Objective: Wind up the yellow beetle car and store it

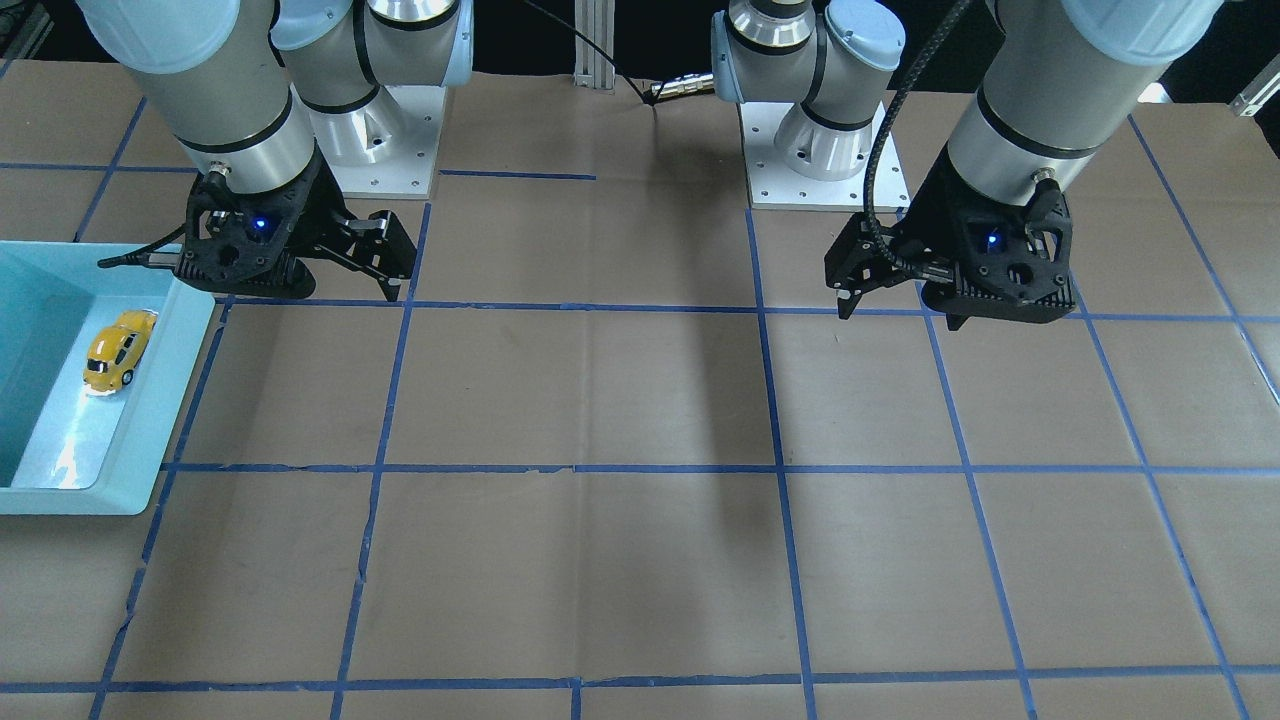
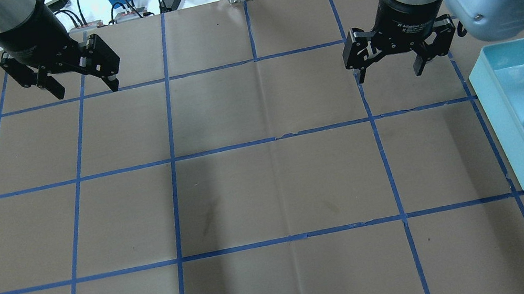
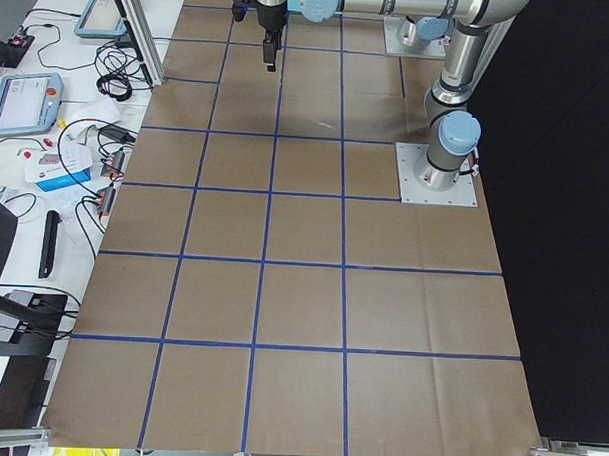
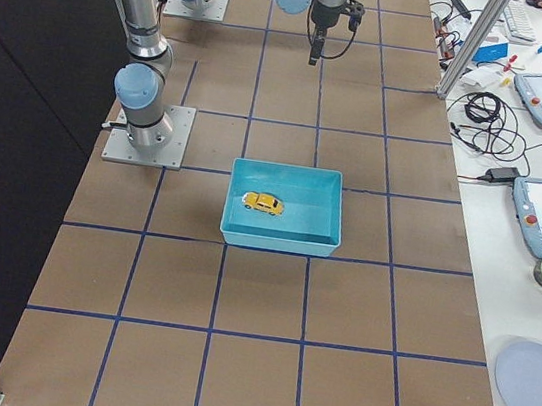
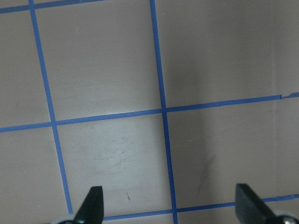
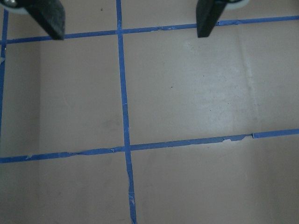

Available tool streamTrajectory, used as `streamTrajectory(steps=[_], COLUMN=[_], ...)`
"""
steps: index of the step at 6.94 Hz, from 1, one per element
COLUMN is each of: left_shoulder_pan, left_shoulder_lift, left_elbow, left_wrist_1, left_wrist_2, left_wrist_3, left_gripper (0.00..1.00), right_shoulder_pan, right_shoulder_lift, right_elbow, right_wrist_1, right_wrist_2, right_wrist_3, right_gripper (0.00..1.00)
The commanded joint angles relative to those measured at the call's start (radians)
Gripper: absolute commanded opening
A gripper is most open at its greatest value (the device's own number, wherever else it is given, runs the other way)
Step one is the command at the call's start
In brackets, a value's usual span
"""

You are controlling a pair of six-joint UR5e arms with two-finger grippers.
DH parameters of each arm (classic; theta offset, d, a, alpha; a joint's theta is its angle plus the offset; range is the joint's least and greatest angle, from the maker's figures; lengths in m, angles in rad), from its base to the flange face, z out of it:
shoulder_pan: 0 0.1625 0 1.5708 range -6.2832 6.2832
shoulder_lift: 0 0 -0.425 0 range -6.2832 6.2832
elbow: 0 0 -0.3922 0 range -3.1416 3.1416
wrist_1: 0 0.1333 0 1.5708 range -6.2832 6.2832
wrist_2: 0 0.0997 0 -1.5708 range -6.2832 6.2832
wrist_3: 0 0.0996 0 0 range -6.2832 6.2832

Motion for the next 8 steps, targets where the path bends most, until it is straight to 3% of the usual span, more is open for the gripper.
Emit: streamTrajectory(steps=[1,8], left_shoulder_pan=[0.0,0.006], left_shoulder_lift=[0.004,0.012], left_elbow=[0.002,0.002], left_wrist_1=[-0.004,-0.003], left_wrist_2=[-0.002,-0.005], left_wrist_3=[0.001,0.003], left_gripper=[1.0,1.0], right_shoulder_pan=[0.0,-0.007], right_shoulder_lift=[-0.004,-0.004], right_elbow=[0.001,0.003], right_wrist_1=[0.021,0.013], right_wrist_2=[0.001,0.012], right_wrist_3=[-0.003,-0.015], right_gripper=[1.0,1.0])
